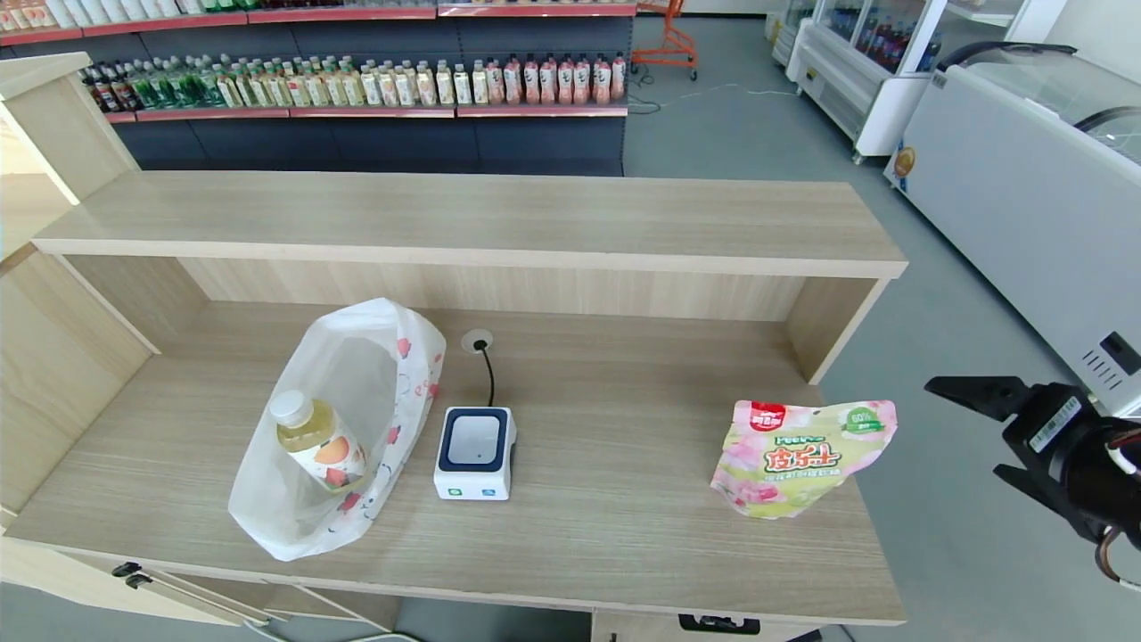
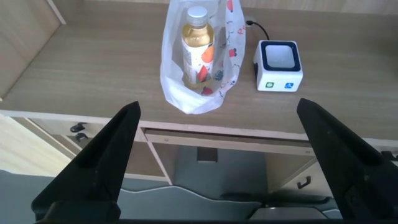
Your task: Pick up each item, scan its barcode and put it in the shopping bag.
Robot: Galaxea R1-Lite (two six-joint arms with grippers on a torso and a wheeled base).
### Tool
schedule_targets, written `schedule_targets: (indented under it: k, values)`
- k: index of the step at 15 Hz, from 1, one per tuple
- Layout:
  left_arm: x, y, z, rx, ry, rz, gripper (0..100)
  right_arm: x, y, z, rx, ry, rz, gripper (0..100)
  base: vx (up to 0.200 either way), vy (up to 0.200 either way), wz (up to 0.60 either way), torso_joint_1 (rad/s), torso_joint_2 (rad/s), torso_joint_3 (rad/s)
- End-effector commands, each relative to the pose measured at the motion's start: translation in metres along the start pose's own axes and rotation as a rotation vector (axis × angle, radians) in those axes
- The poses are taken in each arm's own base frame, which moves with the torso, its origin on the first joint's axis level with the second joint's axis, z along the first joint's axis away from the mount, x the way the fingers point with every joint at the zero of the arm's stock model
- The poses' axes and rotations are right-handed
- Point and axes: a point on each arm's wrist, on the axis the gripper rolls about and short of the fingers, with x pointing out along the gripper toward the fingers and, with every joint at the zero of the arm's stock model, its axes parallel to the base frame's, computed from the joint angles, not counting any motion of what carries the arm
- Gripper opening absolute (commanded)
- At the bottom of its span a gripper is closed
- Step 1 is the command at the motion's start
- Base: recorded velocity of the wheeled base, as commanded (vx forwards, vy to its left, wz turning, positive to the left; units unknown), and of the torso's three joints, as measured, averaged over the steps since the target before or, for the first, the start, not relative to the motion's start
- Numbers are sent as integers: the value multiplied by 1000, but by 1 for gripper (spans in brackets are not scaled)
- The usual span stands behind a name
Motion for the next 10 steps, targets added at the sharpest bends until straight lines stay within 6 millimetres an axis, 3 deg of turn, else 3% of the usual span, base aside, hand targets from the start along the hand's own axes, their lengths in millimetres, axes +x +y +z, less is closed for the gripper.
schedule_targets:
  k: [1,2,3,7,8,10]
  values:
    - [0,0,0,0,0,0,100,21,8,-4,54,40,-34,100,0,0,0,0,0,0]
    - [0,0,0,0,0,0,100,29,8,-5,64,49,-56,100,0,0,0,0,0,0]
    - [0,0,0,0,0,0,100,49,3,-3,96,52,-122,100,0,0,0,0,0,0]
    - [0,0,0,0,0,0,100,96,16,-2,165,71,-165,100,0,0,0,0,0,0]
    - [0,0,0,0,0,0,100,97,16,-2,165,72,-166,100,0,0,0,0,0,0]
    - [0,0,0,0,0,0,100,127,12,-14,149,123,-220,100,0,0,0,0,0,0]
